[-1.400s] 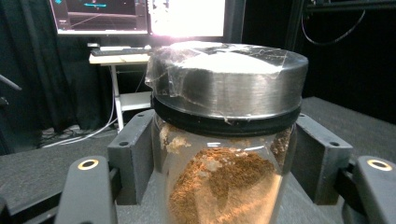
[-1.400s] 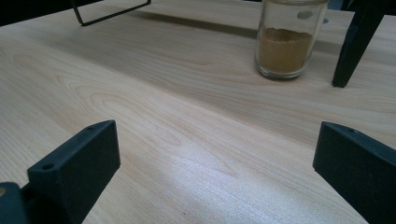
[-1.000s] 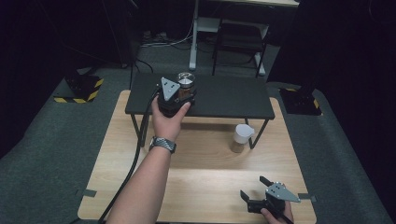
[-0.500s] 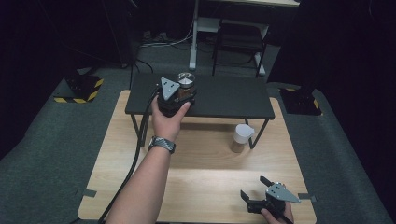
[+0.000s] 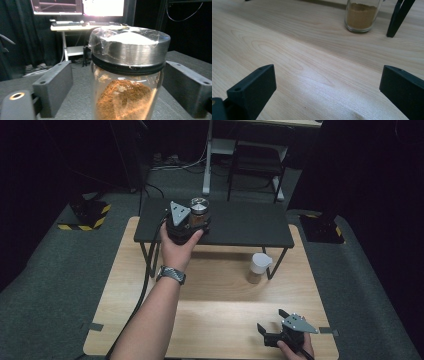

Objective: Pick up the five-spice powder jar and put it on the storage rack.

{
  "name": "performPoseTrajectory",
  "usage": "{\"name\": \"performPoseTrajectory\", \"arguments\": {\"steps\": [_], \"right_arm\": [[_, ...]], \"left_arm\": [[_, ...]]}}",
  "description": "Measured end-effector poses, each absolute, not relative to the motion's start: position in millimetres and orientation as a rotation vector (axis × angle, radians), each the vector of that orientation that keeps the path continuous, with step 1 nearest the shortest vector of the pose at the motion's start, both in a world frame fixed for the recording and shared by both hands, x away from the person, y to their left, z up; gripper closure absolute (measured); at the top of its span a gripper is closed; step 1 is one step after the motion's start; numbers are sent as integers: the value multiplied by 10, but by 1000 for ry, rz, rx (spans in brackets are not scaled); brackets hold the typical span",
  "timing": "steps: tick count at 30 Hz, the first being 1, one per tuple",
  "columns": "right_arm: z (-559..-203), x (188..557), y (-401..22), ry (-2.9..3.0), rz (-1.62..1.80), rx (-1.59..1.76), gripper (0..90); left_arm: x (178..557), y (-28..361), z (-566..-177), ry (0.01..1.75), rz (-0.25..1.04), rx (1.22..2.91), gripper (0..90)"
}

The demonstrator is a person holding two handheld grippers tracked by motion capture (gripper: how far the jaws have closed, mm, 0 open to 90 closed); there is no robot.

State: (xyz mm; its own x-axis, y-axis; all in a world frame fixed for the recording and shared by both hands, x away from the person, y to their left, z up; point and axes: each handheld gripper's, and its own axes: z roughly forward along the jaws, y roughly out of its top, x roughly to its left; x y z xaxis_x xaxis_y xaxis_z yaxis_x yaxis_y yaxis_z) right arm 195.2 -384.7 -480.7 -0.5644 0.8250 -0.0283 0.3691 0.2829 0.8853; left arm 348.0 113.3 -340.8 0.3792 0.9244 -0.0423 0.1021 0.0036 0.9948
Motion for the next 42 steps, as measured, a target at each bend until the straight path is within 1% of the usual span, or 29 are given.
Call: {"name": "performPoseTrajectory", "arguments": {"steps": [4,24,28,29,31,42], "right_arm": [[-4812,1953,-3852,2076,1233,1047,5],[-4825,1953,-3875,2069,1252,1055,5],[-4821,1954,-3868,2073,1247,1049,4],[-4817,1953,-3865,2076,1242,1046,5],[-4817,1951,-3861,2075,1240,1046,5],[-4820,1941,-3849,2072,1235,1040,5]], "left_arm": [[3464,1143,-3401,991,848,1427,4],[3244,1337,-3354,929,805,1428,5],[3132,1389,-3383,898,814,1439,5],[3053,1425,-3419,899,805,1428,5],[3053,1425,-3419,899,805,1428,5],[2735,1562,-3574,878,817,1442,5]]}}
